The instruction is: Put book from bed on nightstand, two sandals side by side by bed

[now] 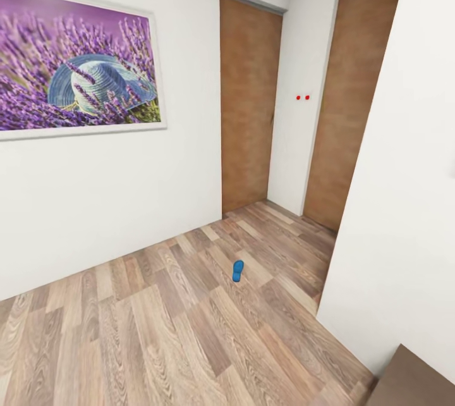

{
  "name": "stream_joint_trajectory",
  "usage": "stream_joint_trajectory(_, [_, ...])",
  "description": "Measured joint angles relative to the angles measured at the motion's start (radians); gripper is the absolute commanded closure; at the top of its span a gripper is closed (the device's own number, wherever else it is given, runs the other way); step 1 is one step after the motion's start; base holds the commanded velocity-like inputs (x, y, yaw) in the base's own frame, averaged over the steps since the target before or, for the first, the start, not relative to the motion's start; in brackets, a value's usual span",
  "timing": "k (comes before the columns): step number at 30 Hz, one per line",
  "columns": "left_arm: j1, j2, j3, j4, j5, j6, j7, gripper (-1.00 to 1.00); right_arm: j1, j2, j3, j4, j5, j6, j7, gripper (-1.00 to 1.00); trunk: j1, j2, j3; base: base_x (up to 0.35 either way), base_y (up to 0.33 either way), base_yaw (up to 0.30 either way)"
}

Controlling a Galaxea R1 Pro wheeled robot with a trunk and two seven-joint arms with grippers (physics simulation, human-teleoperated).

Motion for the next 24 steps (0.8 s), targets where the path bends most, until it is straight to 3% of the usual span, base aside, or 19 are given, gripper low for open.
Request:
stream_joint_trajectory(10, [0.000,0.000,0.000,0.000,0.000,0.000,0.000,-1.00,0.000,0.000,0.000,0.001,0.001,0.000,0.000,-1.00,0.000,0.000,0.000,0.263,0.037,0.000])
stream_joint_trajectory(24, [0.000,0.000,0.000,0.000,0.000,0.000,0.000,-1.00,0.000,0.000,0.001,0.001,0.000,0.000,0.003,-1.00,0.000,0.000,0.000,0.253,0.170,-0.005])
